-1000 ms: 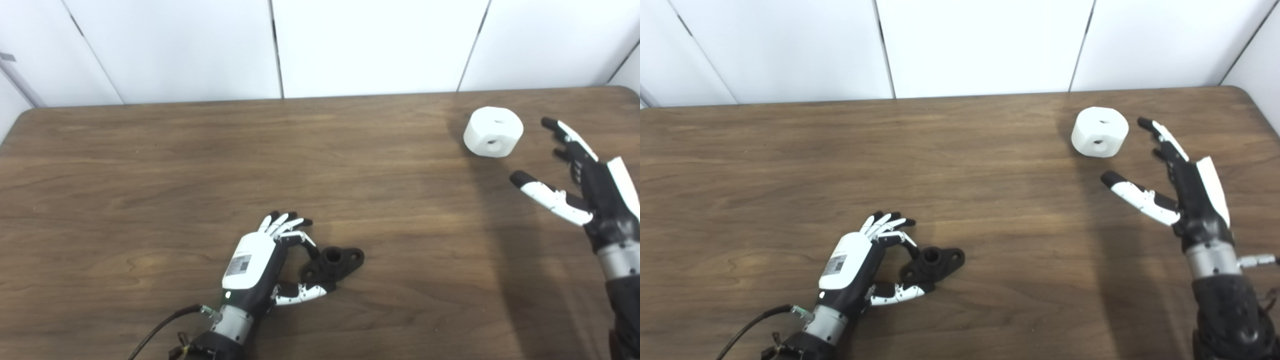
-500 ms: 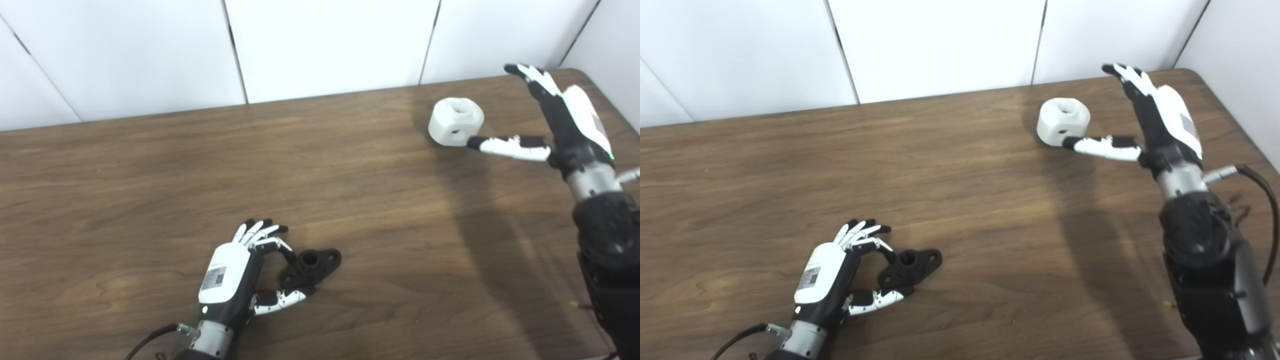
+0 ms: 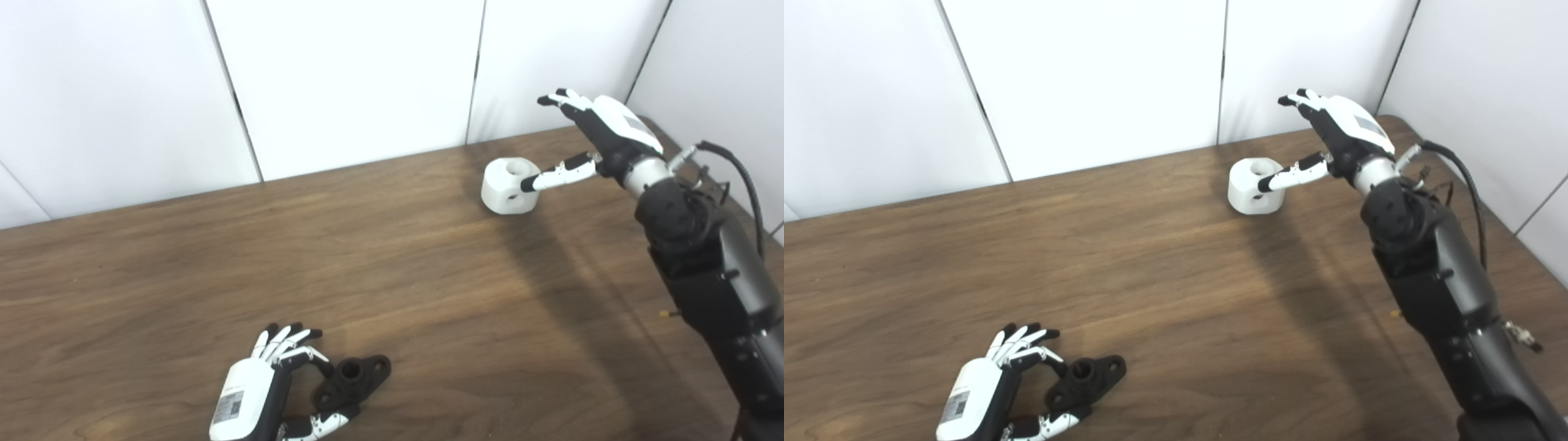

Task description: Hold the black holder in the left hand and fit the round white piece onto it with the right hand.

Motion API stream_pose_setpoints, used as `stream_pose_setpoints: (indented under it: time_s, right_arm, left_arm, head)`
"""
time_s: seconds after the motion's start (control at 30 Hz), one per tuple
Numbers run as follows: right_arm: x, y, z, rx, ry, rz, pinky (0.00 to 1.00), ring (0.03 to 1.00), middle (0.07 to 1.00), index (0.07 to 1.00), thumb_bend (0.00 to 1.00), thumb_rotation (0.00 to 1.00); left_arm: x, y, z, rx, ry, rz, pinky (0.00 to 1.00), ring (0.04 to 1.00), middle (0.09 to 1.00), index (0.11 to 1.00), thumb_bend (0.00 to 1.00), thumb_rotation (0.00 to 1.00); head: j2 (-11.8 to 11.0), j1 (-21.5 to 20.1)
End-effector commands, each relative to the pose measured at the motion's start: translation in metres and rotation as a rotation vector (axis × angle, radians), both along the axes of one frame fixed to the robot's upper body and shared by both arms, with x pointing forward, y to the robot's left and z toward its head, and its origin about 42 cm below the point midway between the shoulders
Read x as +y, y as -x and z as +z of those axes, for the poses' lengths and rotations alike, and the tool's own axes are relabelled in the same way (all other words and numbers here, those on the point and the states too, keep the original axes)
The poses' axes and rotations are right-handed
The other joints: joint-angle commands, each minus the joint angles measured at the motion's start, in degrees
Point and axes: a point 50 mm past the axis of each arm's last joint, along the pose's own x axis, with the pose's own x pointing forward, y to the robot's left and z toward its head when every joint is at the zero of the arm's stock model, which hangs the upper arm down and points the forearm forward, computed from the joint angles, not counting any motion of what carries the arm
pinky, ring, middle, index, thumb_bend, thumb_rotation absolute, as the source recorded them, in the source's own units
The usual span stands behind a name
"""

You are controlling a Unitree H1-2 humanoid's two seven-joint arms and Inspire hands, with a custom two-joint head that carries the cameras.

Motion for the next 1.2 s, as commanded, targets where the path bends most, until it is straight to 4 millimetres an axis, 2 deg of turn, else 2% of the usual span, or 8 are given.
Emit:
stream_pose_setpoints:
  time_s: [0.0,0.17,0.47,0.97,1.17]
  right_arm:
    - [-0.005,-0.009,0.028,-0.025,0.068,-0.008,0.99,1.0,0.998,0.887,0.91,0.26]
    - [-0.007,-0.022,0.036,0.036,0.111,-0.023,1.0,1.0,0.994,0.862,0.94,0.22]
    - [-0.012,-0.041,0.036,0.161,0.178,-0.03,1.0,1.0,1.0,0.858,0.93,0.22]
    - [-0.011,-0.067,0.019,0.205,0.208,-0.038,1.0,1.0,0.986,0.851,0.93,0.23]
    - [-0.009,-0.075,0.013,0.203,0.21,-0.037,1.0,1.0,0.979,0.855,0.93,0.27]
  left_arm:
    - [0.011,0.016,-0.025,0.125,-0.09,-0.029,1.0,0.918,0.828,0.486,0.52,0.05]
    - [0.011,0.017,-0.025,0.124,-0.089,-0.031,1.0,0.918,0.829,0.486,0.52,0.05]
    - [0.01,0.017,-0.026,0.113,-0.082,-0.031,1.0,0.912,0.827,0.486,0.52,0.05]
    - [0.006,0.017,-0.024,0.106,-0.081,-0.035,0.99,0.908,0.823,0.486,0.52,0.05]
    - [0.002,0.016,-0.023,0.101,-0.073,-0.037,0.99,0.908,0.822,0.486,0.52,0.05]
  head:
    - [0.08,-0.05]
    - [0.06,0.29]
    - [0.25,0.56]
    - [-0.24,0.9]
    - [-0.44,1.36]
